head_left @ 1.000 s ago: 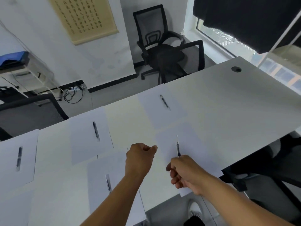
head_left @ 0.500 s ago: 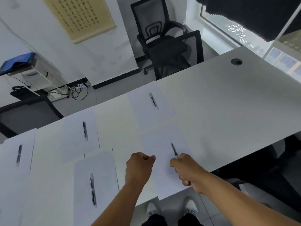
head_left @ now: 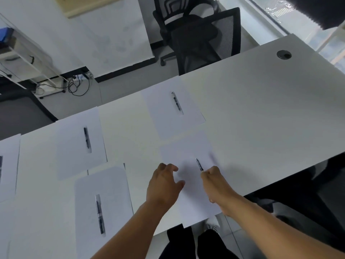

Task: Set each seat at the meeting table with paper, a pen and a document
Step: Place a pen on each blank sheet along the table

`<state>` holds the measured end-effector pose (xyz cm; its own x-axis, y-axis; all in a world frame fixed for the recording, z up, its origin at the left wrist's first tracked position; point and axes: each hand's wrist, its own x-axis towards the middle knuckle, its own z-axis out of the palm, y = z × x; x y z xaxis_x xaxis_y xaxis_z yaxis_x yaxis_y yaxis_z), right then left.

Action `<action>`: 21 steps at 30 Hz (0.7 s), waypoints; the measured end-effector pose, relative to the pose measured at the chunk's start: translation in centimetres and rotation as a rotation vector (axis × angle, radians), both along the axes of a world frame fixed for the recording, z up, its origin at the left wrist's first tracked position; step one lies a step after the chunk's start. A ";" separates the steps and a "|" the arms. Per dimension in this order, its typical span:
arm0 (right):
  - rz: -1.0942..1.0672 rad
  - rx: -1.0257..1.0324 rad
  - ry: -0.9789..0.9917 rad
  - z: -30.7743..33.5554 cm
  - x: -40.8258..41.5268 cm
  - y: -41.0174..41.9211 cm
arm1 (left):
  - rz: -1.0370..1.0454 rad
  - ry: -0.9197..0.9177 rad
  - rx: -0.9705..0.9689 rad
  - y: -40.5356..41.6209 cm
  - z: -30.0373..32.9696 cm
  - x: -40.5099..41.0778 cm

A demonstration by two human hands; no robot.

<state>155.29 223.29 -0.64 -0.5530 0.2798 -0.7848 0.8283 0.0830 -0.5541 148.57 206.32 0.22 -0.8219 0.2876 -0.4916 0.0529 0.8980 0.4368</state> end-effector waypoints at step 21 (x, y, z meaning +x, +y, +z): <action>0.115 0.483 0.081 -4.7 -0.8 0.8 | -0.313 0.109 -0.166 0.2 -5.4 -0.6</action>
